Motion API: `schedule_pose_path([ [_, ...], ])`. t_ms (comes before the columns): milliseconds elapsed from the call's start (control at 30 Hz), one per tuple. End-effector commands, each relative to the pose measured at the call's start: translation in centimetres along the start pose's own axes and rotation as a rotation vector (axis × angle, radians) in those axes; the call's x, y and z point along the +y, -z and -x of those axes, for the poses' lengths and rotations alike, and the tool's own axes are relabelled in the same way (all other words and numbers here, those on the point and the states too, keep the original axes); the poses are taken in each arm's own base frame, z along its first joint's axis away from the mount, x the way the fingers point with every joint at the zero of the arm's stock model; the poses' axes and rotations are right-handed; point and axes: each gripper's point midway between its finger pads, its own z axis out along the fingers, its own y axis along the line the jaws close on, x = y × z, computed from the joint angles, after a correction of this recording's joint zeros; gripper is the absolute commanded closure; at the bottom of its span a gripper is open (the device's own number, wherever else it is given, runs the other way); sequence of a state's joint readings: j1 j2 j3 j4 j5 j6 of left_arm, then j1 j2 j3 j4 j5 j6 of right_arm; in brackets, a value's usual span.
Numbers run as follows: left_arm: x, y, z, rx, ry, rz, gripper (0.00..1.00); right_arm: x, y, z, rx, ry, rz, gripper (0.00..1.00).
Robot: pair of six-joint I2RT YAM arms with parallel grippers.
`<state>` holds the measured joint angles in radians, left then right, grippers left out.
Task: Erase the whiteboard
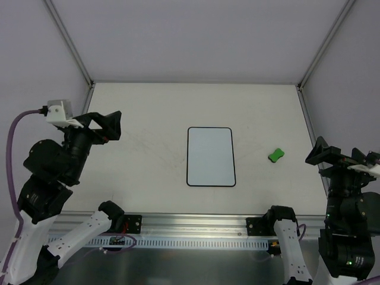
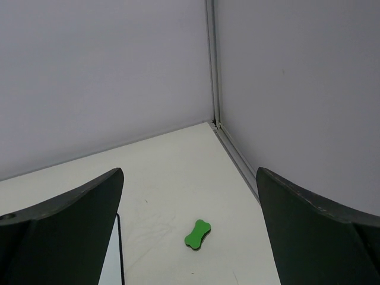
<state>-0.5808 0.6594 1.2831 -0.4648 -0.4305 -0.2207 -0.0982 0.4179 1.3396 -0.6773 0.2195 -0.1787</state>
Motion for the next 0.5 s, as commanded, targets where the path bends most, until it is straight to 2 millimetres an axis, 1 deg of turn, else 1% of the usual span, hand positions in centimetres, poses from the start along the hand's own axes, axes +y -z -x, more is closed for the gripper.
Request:
schedule_pose_path([
  [0,2.5,1.9,1.4,-0.062,-0.056,0.076,0.01,0.1,0.8,-0.4,-0.007,0.065,0.046,0.01],
  [33,2.8,2.2,1.4,-0.069,-0.057,0.083,0.01,0.0,0.8,-0.4,-0.007,0.067,0.046,0.01],
  [67,3.1,3.0,1.8,-0.089,-0.052,0.078,0.01,0.0,0.9,-0.4,-0.010,0.068,0.057,0.01],
  [200,3.4,4.1,1.9,-0.114,-0.032,0.063,0.01,-0.1,1.5,-0.4,-0.027,0.075,0.071,0.01],
  [300,3.5,4.2,1.5,-0.111,-0.032,0.062,0.01,-0.2,1.6,-0.4,-0.034,0.075,0.070,0.01],
  [467,3.4,3.9,0.9,-0.094,-0.040,0.063,0.01,-0.1,1.7,-0.6,-0.037,0.075,0.079,0.01],
])
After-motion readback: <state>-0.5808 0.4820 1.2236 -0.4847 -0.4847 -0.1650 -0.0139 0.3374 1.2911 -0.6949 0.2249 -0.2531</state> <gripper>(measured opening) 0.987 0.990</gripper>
